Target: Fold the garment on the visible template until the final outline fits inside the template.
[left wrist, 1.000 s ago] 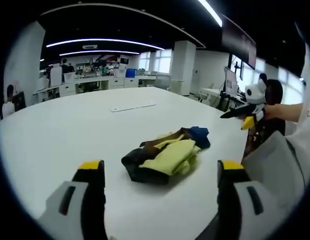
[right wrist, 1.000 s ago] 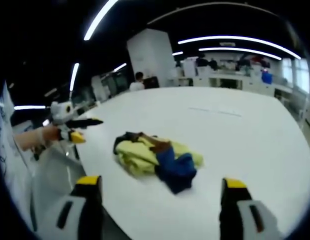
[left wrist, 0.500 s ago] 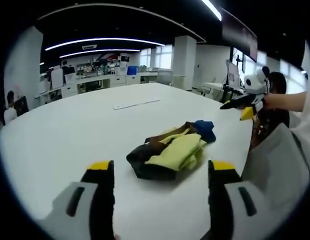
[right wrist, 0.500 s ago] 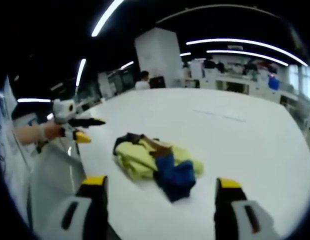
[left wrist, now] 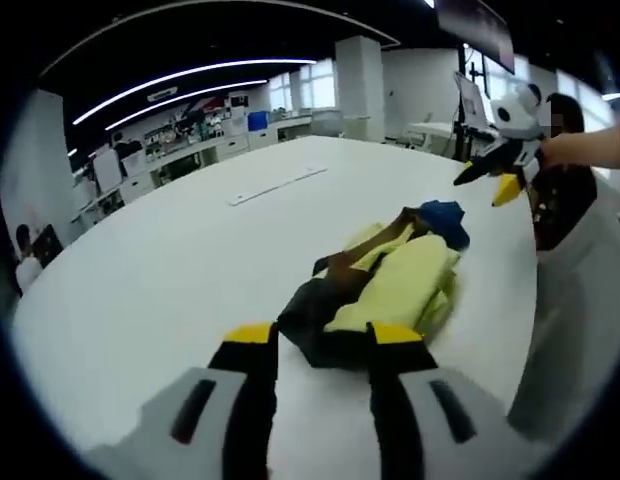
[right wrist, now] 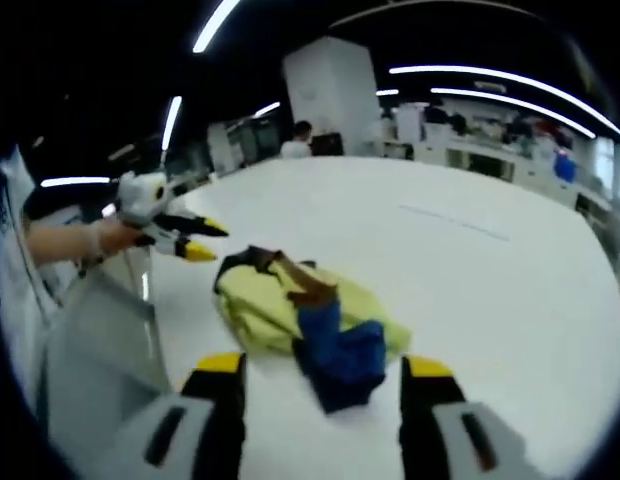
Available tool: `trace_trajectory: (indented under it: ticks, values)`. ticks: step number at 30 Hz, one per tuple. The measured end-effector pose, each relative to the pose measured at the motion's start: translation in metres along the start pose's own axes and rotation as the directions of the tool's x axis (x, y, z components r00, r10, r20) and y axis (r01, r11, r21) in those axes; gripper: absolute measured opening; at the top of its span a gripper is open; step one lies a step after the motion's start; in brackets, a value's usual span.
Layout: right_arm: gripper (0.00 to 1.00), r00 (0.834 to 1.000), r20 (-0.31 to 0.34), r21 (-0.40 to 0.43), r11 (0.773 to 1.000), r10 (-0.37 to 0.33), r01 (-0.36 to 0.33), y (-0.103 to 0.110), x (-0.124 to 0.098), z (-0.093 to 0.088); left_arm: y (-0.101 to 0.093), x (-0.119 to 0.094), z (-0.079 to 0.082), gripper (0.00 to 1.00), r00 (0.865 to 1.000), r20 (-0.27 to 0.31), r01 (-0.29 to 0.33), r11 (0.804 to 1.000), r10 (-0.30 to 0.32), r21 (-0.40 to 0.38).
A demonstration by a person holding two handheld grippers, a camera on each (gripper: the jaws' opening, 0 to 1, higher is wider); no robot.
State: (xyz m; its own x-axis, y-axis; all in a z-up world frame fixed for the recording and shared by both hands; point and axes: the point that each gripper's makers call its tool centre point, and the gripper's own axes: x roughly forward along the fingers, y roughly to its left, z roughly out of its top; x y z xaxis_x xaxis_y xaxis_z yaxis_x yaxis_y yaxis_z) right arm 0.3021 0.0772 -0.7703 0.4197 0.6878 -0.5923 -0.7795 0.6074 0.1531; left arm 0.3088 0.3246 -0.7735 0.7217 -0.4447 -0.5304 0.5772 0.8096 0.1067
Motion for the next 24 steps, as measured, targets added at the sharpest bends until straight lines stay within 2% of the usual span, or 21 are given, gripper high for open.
trace_trajectory:
  ticks: [3,5,6,10,12,16,24]
  values:
    - [0.53,1.0,-0.015,-0.01,1.0,0.009,-0.009,0.0,0.005,0.0,-0.001,0.011,0.008,0.24,1.0,0.003,0.014,1.0,-0.014,0.021]
    - [0.49,1.0,-0.021,-0.012,1.0,0.017,-0.018,0.001,0.007,0.0,-0.002,0.019,0.007,0.22,0.999,-0.012,0.037,0.999,-0.036,0.036]
    - [0.47,0.999,-0.025,-0.012,1.0,0.021,-0.021,0.002,0.009,0.0,-0.002,0.024,0.006,0.22,0.999,-0.024,0.045,0.997,-0.044,0.056]
    - [0.29,0.998,-0.051,-0.03,0.999,0.041,-0.042,0.005,0.016,-0.004,-0.004,0.032,0.002,0.17,0.996,-0.052,0.074,0.995,-0.071,0.07]
    - [0.27,0.997,-0.069,-0.027,0.998,0.047,-0.049,0.004,0.021,-0.007,-0.007,0.034,0.001,0.15,0.995,-0.068,0.083,0.993,-0.077,0.084]
    - [0.12,0.994,-0.094,-0.04,0.998,0.053,-0.057,0.004,0.028,-0.015,-0.001,0.036,-0.008,0.12,0.992,-0.105,0.083,0.994,-0.075,0.076]
    - [0.03,0.992,-0.113,-0.037,0.998,0.047,-0.052,0.001,0.031,-0.022,-0.004,0.04,-0.015,0.08,0.987,-0.134,0.108,0.989,-0.093,0.106]
